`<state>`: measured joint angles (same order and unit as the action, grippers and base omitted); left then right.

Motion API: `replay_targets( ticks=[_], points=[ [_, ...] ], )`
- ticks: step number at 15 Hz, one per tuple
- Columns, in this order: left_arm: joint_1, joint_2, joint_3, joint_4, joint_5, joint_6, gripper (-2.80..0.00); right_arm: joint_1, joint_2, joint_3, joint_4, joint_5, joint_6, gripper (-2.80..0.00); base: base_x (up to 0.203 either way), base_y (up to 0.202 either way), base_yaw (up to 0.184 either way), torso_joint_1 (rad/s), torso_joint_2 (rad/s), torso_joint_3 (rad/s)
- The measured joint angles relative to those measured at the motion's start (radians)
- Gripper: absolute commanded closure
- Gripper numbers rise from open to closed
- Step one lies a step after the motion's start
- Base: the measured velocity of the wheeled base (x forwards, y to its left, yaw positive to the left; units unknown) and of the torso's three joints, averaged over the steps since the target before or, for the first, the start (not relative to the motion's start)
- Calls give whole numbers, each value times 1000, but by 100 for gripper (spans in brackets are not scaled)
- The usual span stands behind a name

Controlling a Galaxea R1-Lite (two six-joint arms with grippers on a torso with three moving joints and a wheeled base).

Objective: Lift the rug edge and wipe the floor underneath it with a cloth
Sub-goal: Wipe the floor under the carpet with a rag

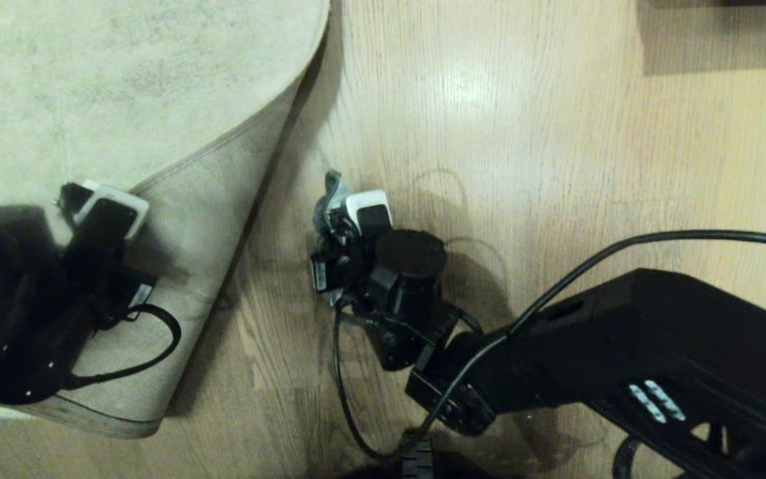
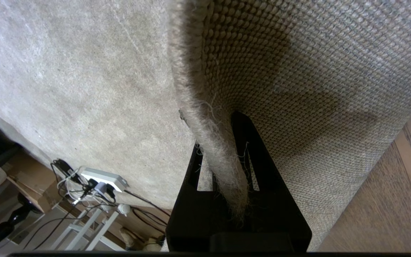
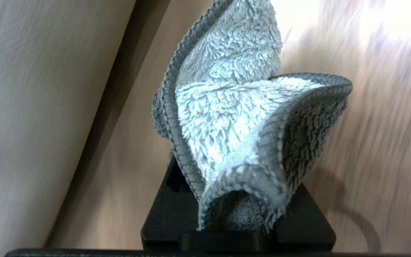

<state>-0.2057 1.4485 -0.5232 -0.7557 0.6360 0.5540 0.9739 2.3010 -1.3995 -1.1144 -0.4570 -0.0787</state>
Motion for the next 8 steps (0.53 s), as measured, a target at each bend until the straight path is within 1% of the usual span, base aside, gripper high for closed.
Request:
replay_targets(
  ticks=[3,5,8],
  points=[
    [0,-1,-1,0,0,-3,0,64,-46,195,-47,-1,0,0,0,0,0,0,0,0],
    [0,-4,-1,0,1,-11,0,96,-48,288,-63,0,2,0,0,0,0,0,0,0],
    [-1,-11,0,0,1,-14,0,114,-1,317,-72,4,12,0,0,0,0,0,0,0]
  ],
)
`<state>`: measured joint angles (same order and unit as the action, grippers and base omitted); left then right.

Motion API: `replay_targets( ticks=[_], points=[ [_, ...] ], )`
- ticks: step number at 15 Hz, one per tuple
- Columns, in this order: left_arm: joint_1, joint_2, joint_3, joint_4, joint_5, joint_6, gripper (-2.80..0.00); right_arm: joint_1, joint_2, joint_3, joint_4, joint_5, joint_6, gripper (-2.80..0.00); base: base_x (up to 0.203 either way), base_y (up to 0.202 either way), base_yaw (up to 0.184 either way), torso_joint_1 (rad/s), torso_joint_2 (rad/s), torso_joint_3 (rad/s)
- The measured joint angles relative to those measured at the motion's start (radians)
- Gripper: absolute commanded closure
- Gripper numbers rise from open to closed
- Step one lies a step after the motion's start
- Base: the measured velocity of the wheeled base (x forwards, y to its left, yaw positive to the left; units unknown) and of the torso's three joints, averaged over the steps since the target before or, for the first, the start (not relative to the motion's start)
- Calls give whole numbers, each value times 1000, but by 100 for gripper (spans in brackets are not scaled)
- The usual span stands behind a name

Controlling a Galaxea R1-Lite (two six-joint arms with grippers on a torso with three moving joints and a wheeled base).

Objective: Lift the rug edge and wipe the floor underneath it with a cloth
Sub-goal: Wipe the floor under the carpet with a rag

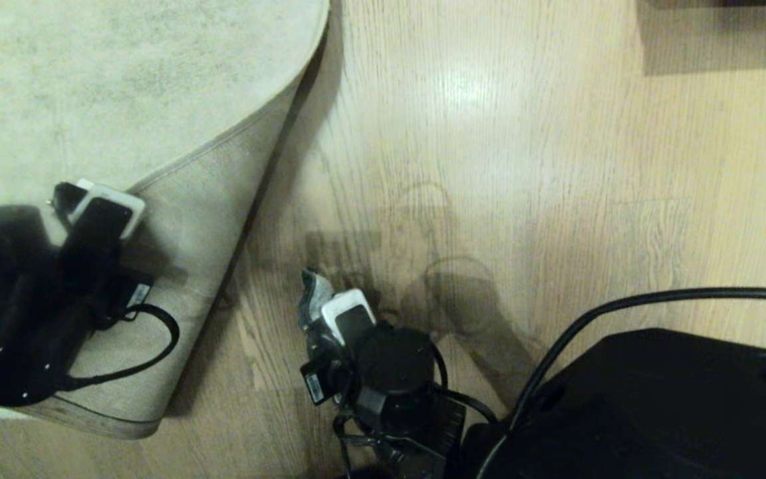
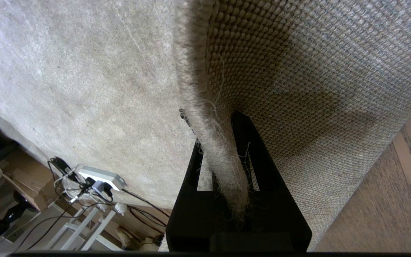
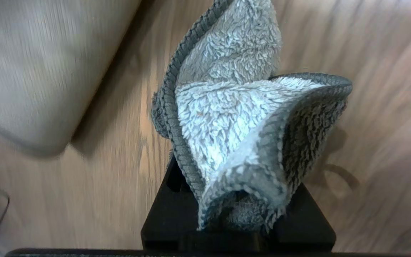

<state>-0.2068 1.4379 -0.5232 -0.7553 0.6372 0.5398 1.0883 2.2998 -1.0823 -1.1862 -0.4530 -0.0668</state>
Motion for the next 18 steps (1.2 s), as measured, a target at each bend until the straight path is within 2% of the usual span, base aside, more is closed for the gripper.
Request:
replay_targets(
  ticks=[3,7,13,18],
  points=[
    [-9,-2,-1,0,0,-1,0,4,75,-75,1,4,20,0,0,0,0,0,0,0],
    [-46,-3,-3,0,26,-1,0,5,192,-296,27,6,53,0,0,0,0,0,0,0],
    [-54,-3,0,-1,30,-1,0,4,348,-582,89,8,170,0,0,0,0,0,0,0],
    [-53,-3,6,-2,29,-1,0,-20,469,-817,124,7,186,0,0,0,0,0,0,0]
  ],
)
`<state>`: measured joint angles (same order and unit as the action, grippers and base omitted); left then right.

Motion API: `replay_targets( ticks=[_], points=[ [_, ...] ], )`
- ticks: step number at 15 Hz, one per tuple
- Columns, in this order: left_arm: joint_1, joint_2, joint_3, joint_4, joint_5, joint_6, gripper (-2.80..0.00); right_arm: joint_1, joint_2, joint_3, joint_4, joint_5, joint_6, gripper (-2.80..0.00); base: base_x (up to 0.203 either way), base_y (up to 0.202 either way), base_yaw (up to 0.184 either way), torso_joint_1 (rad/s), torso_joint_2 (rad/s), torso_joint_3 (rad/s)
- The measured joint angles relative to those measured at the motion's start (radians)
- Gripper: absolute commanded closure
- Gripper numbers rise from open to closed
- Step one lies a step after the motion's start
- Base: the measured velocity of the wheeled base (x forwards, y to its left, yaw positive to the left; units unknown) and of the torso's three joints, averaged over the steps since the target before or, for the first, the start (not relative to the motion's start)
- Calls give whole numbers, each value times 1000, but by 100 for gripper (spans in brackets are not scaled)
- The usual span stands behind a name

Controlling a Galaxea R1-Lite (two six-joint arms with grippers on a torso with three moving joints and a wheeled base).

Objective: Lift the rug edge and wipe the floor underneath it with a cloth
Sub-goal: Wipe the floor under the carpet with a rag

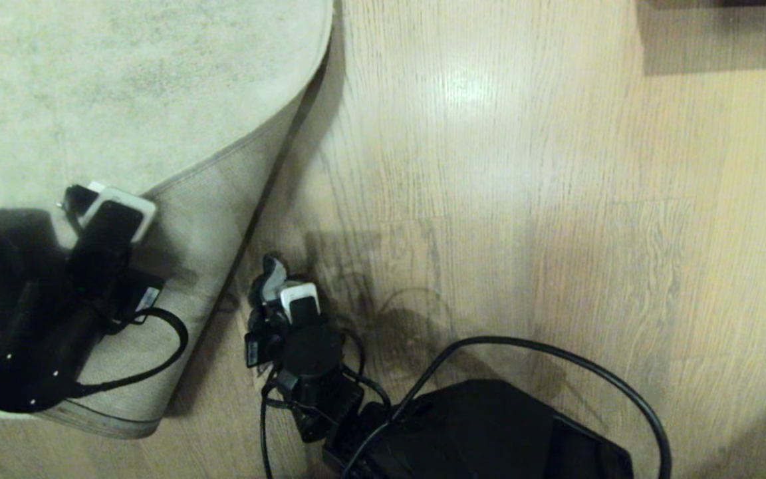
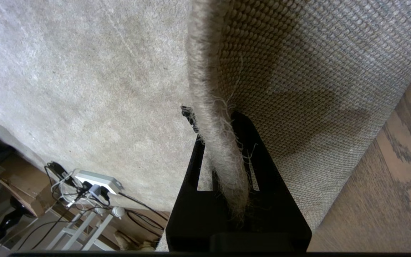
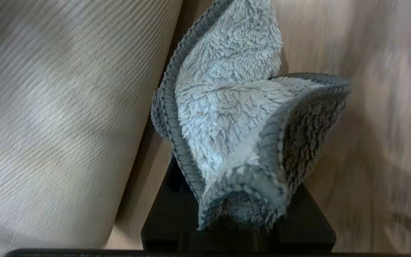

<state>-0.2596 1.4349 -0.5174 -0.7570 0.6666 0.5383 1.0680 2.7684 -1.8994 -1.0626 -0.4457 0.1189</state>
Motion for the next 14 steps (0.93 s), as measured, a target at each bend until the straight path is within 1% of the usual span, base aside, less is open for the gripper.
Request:
replay_targets(
  ticks=[4,8,14],
  points=[
    [0,0,5,1,0,-1,0,-76,39,-44,-16,-3,-2,0,0,0,0,0,0,0],
    [0,0,16,0,0,-1,0,-138,12,-48,-53,0,-10,0,0,0,0,0,0,0],
    [0,-2,26,0,0,-2,0,-160,-97,-48,-52,-14,-26,0,0,0,0,0,0,0]
  ],
)
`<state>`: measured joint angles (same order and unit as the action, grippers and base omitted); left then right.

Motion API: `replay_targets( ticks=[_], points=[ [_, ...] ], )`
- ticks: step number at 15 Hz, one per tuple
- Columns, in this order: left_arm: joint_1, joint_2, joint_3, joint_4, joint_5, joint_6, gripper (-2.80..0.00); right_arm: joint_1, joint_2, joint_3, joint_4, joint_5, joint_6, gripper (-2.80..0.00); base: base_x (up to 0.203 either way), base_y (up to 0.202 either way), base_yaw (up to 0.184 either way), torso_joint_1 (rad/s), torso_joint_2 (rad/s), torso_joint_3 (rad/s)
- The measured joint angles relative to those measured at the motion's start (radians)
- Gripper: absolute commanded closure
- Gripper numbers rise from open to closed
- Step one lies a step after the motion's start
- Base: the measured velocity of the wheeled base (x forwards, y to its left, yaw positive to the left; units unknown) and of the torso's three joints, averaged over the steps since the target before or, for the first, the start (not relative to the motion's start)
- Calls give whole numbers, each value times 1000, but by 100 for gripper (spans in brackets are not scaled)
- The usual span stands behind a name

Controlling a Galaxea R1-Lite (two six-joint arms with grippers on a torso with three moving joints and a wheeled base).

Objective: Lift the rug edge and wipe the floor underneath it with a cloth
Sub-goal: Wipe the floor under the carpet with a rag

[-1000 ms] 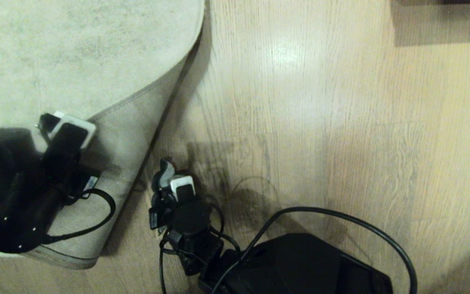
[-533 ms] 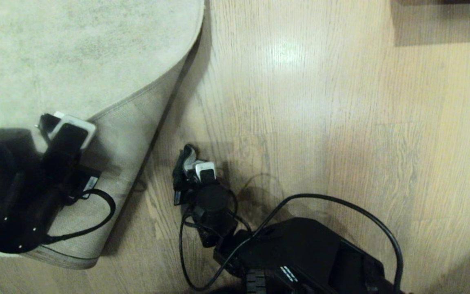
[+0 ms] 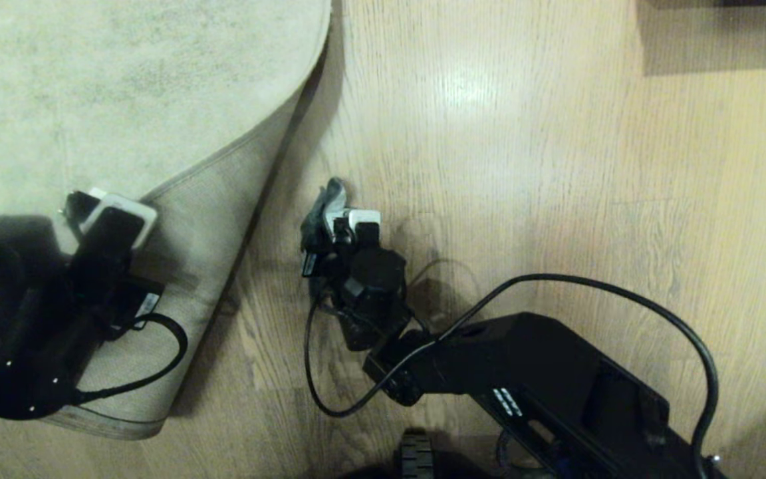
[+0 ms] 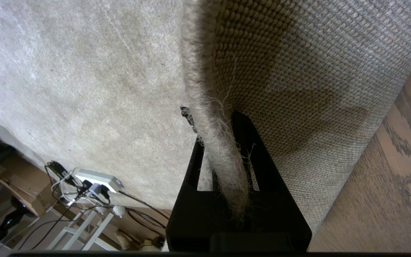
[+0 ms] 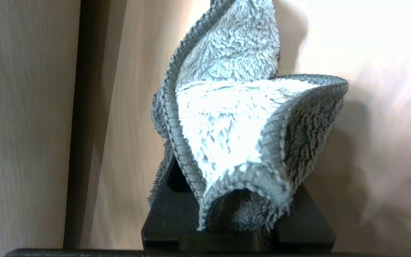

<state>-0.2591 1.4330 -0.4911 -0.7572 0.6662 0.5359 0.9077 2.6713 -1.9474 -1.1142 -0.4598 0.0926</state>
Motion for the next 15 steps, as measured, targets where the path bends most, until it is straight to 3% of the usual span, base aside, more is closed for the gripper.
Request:
replay_targets(
  ticks=[8,15],
  points=[
    [-1,-11,0,3,0,-9,0,-15,-155,19,-12,6,-145,0,0,0,0,0,0,0],
    [-4,-36,11,3,0,-9,0,-62,-317,246,-83,8,-252,0,0,0,0,0,0,0]
  ],
)
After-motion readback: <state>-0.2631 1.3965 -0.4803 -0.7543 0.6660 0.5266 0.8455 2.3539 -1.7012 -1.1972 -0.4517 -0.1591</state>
